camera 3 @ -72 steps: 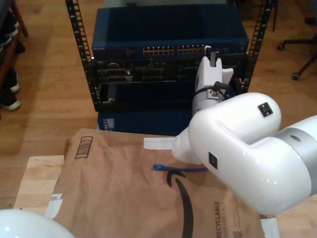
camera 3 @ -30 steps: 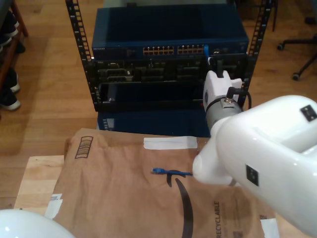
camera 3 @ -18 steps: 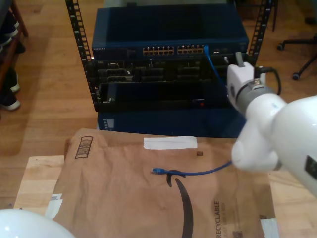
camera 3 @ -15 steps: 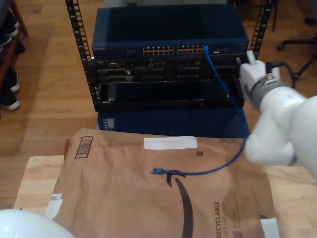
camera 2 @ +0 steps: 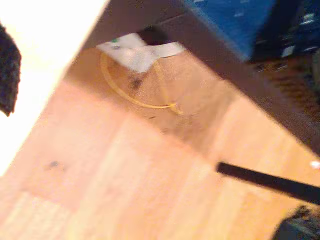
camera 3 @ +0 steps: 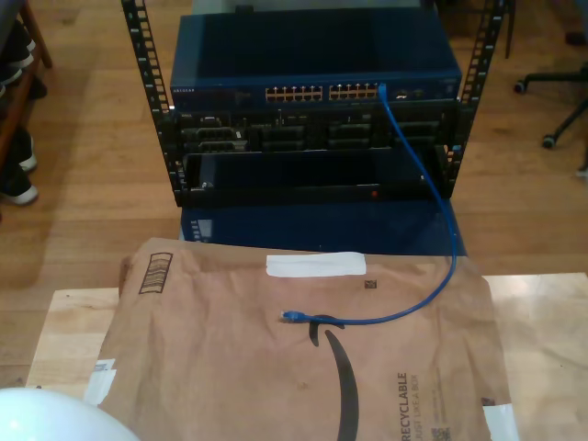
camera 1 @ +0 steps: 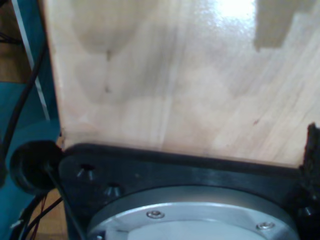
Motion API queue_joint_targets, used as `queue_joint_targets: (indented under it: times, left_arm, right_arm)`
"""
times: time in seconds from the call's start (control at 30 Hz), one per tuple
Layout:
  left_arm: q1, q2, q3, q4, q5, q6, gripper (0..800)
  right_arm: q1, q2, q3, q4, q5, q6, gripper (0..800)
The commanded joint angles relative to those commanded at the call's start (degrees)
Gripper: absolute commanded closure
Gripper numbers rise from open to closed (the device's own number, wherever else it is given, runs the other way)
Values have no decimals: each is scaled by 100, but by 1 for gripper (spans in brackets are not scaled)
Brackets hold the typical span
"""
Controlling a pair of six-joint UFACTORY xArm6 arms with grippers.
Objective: Grab the cable and plug it in
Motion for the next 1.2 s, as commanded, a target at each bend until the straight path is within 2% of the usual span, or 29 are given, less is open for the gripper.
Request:
queue_joint_targets:
  times: [0.33,0.47,0.67,0.77,0.87,0.97,1.03,1.2]
  left_arm:
    - [0,0,0,0,0,0,0]
    - [0,9,0,0,0,0,0]
    - [0,0,0,0,0,0,0]
    - [0,0,0,0,0,0,0]
    - [0,9,0,0,0,0,0]
    - [0,0,0,0,0,0,0]
    - [-9,9,0,0,0,0,0]
    - [0,9,0,0,0,0,0]
  right_arm:
    - [-1723,-1626,923,0,1996,-1389,8]
    - [-2541,-2163,1064,-9,2848,-1829,8]
    - [-3868,-2796,1178,26,4149,-3024,8]
    - [-4132,-2910,1108,88,4220,-3121,9]
    - [-4255,-2980,932,18,4756,-3130,8]
    - [-4941,-3218,1011,-176,5152,-3200,8]
    - [-5240,-3367,1275,-378,5380,-3367,8]
    - [-6066,-3455,1969,-413,5407,-4000,8]
